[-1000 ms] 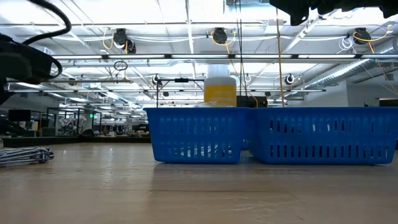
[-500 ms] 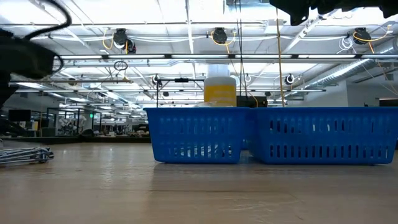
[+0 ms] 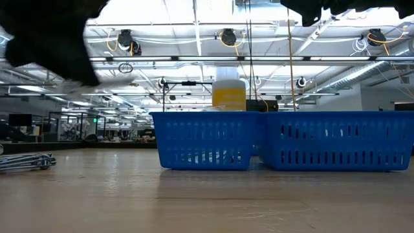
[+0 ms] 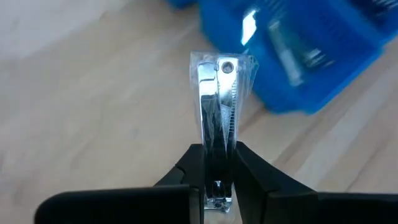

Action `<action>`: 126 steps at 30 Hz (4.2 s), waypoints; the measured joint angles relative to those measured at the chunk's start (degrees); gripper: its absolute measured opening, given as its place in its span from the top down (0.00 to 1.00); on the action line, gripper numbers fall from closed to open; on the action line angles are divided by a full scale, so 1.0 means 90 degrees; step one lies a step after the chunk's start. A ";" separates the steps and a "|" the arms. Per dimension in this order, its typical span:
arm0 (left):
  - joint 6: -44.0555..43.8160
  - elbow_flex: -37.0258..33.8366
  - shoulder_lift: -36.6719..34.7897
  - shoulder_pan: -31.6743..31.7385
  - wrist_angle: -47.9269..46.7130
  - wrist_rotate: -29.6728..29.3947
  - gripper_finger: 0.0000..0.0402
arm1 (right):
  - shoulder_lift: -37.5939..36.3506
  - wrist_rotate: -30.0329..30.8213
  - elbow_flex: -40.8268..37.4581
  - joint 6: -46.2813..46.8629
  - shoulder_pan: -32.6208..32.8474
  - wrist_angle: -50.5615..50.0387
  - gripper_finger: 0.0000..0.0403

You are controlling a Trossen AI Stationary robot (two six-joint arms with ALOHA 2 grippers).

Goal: Pick & Place Travel size toiletries
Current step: Put the silver nail cutter into the bottom left blue bin

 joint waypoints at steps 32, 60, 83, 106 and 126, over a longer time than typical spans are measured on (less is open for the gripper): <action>0.2961 0.0362 0.1467 0.2388 0.4150 0.1677 0.91 | 0.0000 0.0000 0.0002 -0.0002 0.0001 -0.0002 0.48; 0.3663 0.0364 0.1608 0.2401 0.4356 0.1833 0.49 | 0.0000 0.0000 0.0002 -0.0010 0.0000 -0.0005 0.48; 0.1621 0.0367 -0.0343 0.0755 0.0997 0.1936 0.54 | 0.0002 0.0000 0.0002 -0.0015 0.0001 -0.0104 0.48; -0.1237 0.0277 0.0512 0.0225 -0.1223 0.2170 0.73 | 0.0002 0.0000 0.0002 -0.0002 0.0001 -0.0070 0.48; -0.1363 0.0222 0.0512 0.0360 -0.1217 0.2434 0.74 | 0.0002 0.0000 0.0002 0.0000 -0.0001 -0.0078 0.48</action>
